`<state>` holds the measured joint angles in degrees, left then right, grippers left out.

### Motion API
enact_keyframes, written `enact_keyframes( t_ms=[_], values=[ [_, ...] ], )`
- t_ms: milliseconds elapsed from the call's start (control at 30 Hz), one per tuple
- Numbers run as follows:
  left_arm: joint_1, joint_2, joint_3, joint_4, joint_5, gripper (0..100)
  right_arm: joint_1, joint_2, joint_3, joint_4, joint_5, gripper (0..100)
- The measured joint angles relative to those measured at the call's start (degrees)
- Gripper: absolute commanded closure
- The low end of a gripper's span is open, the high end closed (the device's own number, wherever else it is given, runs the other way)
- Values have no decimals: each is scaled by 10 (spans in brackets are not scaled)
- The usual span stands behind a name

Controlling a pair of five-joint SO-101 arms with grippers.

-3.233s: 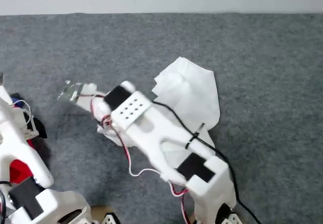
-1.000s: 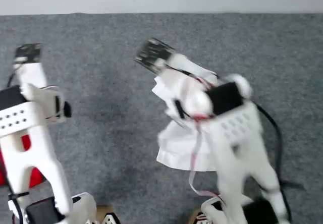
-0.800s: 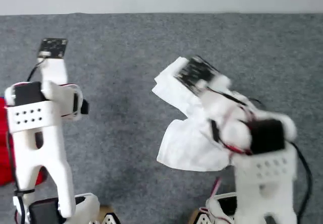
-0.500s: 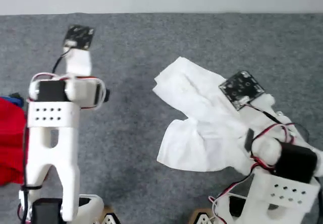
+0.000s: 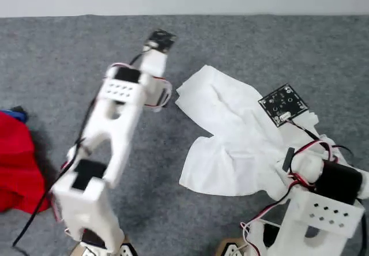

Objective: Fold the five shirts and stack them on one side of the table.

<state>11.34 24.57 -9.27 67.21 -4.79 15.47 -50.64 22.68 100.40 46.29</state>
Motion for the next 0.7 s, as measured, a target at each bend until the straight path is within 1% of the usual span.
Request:
enact_keyframes(
  t_ms=[100,267,400,567,700],
  values=[
    [20,83,-95,8,-18,776,0,0,2,0,-11,988],
    [65,204,-280,64,-24,739,1,0,2,0,-12,988],
    [94,295,-428,100,-24,731,1,0,2,1,-12,988],
    [105,401,-583,126,-24,728,1,0,2,1,-14,988],
    [105,465,-662,126,-24,729,1,0,2,1,-14,988]
  ],
)
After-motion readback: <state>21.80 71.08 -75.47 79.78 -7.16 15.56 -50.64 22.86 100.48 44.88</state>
